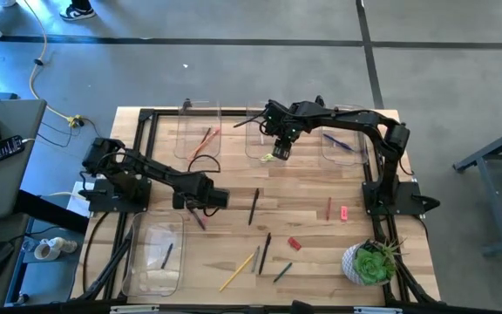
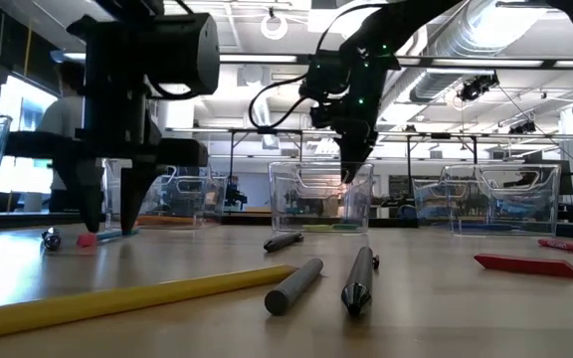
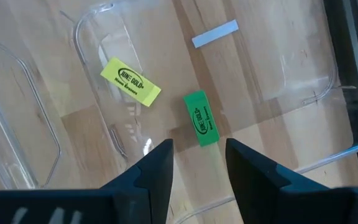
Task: Sort crayons/erasers/pens/pencils in bins
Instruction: Put the blue pencil into the top left transparent bin
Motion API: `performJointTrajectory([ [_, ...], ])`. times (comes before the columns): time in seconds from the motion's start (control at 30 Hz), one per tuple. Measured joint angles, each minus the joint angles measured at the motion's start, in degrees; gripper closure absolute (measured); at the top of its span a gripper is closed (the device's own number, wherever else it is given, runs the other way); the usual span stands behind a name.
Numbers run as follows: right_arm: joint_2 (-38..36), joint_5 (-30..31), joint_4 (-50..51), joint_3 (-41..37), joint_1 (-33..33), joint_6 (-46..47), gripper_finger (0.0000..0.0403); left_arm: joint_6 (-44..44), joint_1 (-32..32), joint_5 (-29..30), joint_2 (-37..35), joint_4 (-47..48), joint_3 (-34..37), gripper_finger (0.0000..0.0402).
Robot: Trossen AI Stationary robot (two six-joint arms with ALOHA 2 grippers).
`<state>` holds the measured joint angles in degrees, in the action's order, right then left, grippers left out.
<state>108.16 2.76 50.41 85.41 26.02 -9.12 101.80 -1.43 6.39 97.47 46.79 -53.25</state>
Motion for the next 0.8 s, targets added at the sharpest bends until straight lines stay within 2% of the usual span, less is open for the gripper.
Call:
performJointTrajectory([
  [0.23, -2.0, 0.0, 0.8, 0.0, 0.8, -1.9, 0.0263, 1.4, 0.4, -0.2, -0.3, -4.9, 3.0, 0.0272],
  [0.63, -8.3, -0.1, 0.4, 0.0, 4.2, -5.1, 0.0263, 3.0, 0.3, 2.5, -0.2, -6.2, 3.4, 0.0387],
  [0.8, -8.4, -0.3, 0.6, 0.0, 4.5, -6.7, 0.0263, 4.4, 0.2, 2.9, -0.2, -6.5, 3.4, 0.0392],
])
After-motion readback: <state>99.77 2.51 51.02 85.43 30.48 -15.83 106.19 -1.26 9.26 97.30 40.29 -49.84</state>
